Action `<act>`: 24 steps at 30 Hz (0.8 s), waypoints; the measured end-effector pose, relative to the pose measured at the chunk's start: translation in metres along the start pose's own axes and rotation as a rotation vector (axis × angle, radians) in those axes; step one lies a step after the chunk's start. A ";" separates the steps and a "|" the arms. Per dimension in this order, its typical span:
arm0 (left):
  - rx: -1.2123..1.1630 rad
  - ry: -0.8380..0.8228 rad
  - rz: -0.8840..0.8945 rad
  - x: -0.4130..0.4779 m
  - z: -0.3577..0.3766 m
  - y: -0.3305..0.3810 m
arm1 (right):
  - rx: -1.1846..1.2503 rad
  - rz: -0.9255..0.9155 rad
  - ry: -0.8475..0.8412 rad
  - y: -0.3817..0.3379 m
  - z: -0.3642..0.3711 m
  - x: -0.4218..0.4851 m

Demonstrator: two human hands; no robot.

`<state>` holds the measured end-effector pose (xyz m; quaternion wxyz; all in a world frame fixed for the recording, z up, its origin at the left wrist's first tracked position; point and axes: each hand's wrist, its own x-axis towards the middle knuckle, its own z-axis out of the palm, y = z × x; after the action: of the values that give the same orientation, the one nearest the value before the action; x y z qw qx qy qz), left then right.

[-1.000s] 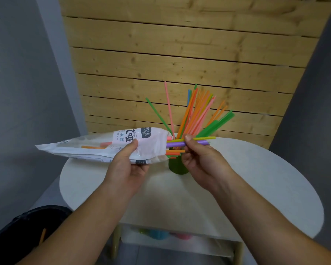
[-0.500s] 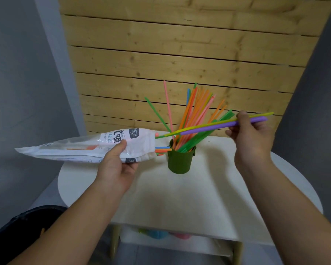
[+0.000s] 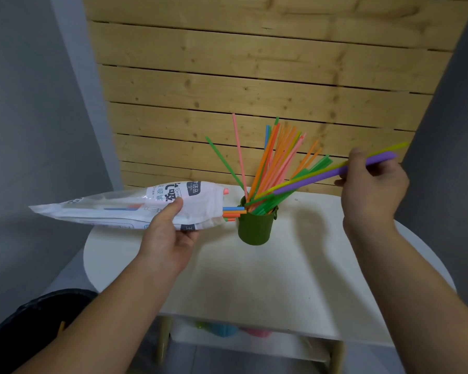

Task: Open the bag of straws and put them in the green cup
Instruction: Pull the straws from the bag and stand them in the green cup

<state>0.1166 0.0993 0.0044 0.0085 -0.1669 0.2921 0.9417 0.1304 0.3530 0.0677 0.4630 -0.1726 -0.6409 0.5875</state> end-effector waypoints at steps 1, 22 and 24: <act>0.000 0.001 0.003 0.000 0.000 0.000 | -0.017 -0.009 -0.005 0.002 0.000 0.000; 0.029 -0.001 -0.016 -0.006 0.004 -0.005 | -0.126 0.157 -0.438 0.046 0.042 -0.025; 0.028 -0.001 -0.014 -0.006 0.003 -0.005 | -0.133 0.161 -0.469 0.048 0.044 -0.024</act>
<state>0.1217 0.1060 0.0058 0.0176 -0.1682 0.3043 0.9374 0.0920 0.3199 0.0199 0.2410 -0.1123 -0.7522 0.6029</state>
